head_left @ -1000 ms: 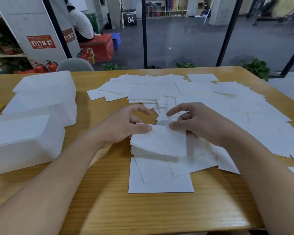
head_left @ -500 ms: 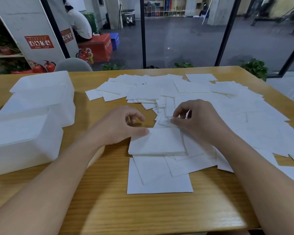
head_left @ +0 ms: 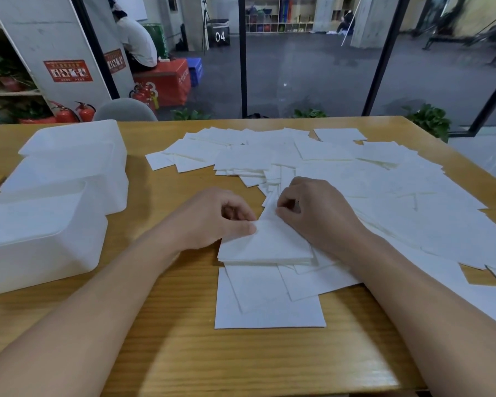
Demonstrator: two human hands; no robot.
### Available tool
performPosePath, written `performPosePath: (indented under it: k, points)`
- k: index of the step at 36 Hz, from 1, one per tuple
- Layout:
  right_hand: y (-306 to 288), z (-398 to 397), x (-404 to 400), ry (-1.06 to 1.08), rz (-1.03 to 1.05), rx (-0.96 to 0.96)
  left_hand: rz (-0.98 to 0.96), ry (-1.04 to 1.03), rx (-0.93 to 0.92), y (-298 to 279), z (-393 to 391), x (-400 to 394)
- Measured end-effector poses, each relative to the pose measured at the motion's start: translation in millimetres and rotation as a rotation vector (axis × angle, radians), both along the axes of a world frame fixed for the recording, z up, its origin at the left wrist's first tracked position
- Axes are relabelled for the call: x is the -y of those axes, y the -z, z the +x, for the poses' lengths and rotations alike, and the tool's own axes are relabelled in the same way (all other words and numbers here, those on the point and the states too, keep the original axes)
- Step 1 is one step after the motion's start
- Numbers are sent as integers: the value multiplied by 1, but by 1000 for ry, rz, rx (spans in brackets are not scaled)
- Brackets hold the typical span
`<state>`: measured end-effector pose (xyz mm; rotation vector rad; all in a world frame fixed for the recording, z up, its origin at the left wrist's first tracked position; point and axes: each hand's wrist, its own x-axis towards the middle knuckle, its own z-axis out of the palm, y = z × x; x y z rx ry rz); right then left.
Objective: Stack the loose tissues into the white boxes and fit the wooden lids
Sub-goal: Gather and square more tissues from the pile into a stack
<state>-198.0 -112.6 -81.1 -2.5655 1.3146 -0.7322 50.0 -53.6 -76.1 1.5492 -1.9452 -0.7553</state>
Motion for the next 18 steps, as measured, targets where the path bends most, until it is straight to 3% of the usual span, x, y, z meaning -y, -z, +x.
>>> performPosePath:
  k: [12, 18]
  points:
    - [-4, 6, -3, 15, -63, -132, -18, 2, 25, 2, -1, 2]
    - [-2, 1, 1, 9, 76, 7, -119, -28, 90, 6, -4, 2]
